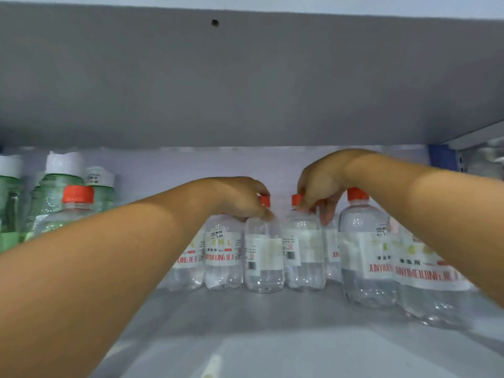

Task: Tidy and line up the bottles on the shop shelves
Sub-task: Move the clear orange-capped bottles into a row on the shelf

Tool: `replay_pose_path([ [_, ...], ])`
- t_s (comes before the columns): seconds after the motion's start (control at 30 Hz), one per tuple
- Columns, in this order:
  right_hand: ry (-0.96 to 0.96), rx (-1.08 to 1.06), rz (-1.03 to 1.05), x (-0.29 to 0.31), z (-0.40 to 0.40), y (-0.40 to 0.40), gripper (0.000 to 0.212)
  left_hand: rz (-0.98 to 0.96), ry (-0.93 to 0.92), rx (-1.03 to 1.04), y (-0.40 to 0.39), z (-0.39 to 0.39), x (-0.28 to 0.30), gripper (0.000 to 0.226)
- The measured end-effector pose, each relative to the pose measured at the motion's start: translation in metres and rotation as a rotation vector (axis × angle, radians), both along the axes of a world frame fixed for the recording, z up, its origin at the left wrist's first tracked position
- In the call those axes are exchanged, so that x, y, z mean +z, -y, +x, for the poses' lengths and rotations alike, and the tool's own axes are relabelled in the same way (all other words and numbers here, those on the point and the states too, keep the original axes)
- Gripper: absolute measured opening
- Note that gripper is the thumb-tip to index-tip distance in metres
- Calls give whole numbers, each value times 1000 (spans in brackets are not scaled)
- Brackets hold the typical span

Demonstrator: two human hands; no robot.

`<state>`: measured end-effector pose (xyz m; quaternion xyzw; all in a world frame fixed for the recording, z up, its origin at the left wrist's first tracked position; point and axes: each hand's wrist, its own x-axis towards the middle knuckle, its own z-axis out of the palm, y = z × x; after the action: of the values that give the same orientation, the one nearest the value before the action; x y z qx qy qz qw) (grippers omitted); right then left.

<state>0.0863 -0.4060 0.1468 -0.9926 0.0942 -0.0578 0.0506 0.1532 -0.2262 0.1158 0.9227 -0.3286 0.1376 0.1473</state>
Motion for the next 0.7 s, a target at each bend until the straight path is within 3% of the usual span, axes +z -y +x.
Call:
replay_pose_path([
  [0.13,19,24,13,2,6,-1,38,73,16,60,7,1,5,61],
  [0.37,6,28,-195,-1,21,-16,42,115,133,209,27,9,-2,54],
  [0.47,25,54,-155,-6,25,-12,40,112,119,170,24,12,1,50],
  [0.6,63,72,27,-3,29,-3,40,26,55,79,12,20,2,24],
  [0.7,193,34,54,-2,31,2,50,-12,57,83,8,19,3,20],
])
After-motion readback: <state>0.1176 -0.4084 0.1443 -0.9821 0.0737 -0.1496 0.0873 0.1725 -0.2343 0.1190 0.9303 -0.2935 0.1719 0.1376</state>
